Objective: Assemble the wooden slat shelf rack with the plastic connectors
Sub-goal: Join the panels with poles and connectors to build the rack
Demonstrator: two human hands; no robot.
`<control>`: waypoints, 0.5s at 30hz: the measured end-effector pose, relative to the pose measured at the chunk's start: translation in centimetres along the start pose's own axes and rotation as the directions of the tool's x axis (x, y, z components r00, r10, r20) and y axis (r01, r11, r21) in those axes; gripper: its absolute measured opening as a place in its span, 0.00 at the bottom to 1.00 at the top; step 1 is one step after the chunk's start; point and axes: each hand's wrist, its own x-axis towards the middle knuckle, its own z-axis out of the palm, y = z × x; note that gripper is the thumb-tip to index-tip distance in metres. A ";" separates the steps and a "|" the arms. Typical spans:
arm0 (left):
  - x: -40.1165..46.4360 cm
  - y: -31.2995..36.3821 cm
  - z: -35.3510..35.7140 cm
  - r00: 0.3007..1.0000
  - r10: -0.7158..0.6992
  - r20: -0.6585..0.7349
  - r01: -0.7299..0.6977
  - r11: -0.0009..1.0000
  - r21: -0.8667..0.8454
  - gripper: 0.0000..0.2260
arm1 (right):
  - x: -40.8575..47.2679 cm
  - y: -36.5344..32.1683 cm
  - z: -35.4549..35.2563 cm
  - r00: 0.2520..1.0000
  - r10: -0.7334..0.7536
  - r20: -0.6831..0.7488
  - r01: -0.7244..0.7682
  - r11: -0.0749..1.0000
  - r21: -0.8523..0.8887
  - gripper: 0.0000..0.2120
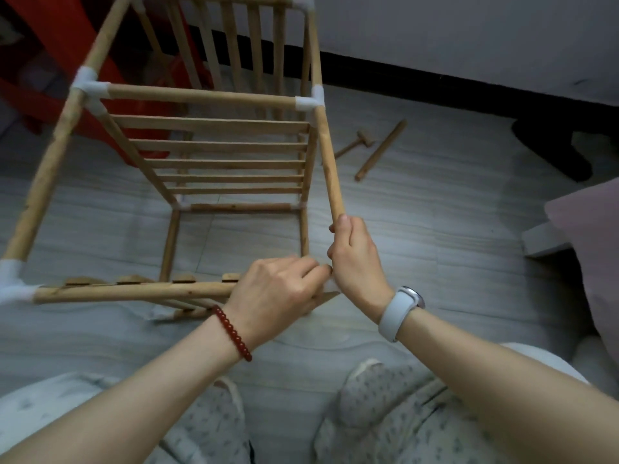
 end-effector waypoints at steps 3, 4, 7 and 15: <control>-0.3 -0.7 -0.2 0.998 0.058 0.021 -0.059 0.997 0.042 0.10 | -0.2 -0.1 0.4 1.000 0.016 0.002 -0.016 0.999 0.036 0.17; -0.3 -0.9 -0.3 0.997 0.069 0.028 -0.070 0.996 0.055 0.09 | -0.2 -0.2 0.5 1.000 0.019 0.001 -0.019 0.999 0.045 0.17; -0.4 -1.1 -0.6 0.994 0.083 0.070 -0.088 0.994 0.065 0.07 | -0.2 -0.3 0.7 1.000 0.028 -0.007 -0.028 0.998 0.062 0.16; -0.5 -1.5 -1.3 0.983 0.038 0.182 -0.040 0.999 0.006 0.09 | -0.9 -0.5 1.3 0.998 0.068 0.001 -0.068 0.995 0.079 0.20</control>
